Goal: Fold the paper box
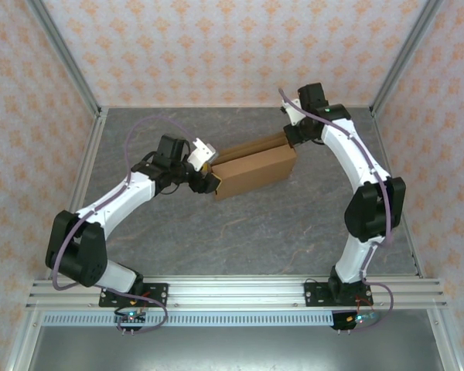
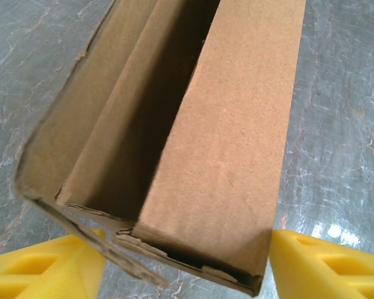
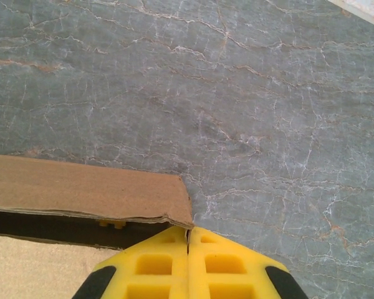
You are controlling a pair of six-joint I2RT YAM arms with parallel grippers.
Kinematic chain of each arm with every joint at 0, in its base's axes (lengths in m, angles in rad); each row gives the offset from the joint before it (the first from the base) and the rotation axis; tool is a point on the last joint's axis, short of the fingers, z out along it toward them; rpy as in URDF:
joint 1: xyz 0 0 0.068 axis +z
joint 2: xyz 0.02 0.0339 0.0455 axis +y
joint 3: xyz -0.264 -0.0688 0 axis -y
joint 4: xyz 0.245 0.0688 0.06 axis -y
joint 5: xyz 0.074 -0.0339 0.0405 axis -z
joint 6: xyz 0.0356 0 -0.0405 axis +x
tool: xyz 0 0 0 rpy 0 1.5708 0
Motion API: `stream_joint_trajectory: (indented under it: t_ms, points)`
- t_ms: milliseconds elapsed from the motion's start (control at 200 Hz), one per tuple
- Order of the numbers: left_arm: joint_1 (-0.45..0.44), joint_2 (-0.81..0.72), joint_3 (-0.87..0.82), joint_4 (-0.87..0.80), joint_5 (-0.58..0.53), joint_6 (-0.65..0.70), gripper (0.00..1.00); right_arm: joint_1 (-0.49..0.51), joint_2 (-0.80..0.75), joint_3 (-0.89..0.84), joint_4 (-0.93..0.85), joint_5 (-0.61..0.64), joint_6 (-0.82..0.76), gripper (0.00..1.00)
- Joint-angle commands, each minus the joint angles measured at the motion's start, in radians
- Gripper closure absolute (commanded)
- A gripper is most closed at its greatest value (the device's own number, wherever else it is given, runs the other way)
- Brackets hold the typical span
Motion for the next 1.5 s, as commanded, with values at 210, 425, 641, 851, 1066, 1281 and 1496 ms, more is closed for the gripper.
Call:
stream_joint_trajectory:
  t_ms: [210,425,641,851,1066,1281,1496]
  points:
    - [0.006,0.064,0.063,0.037,-0.083,-0.043,0.46,0.01,0.071,0.126,-0.094,0.02,0.056,0.98]
    - [0.006,0.09,0.063,0.054,-0.09,-0.058,0.56,0.014,0.085,0.143,-0.126,0.057,0.076,0.98]
    - [0.008,0.093,0.068,0.05,-0.109,-0.065,0.61,0.013,0.094,0.146,-0.129,0.065,0.109,0.98]
    - [0.008,0.1,0.069,0.054,-0.09,-0.063,0.62,0.016,0.128,0.217,-0.179,0.062,0.185,0.98]
    - [0.008,0.116,0.099,0.033,-0.087,-0.077,0.59,0.017,0.141,0.203,-0.166,0.076,0.189,0.98]
    - [0.009,0.119,0.106,0.035,-0.133,-0.103,0.51,0.017,0.154,0.208,-0.166,0.077,0.188,0.98]
    - [0.009,0.116,0.116,0.023,-0.139,-0.119,0.41,0.017,0.164,0.206,-0.165,0.085,0.191,0.98]
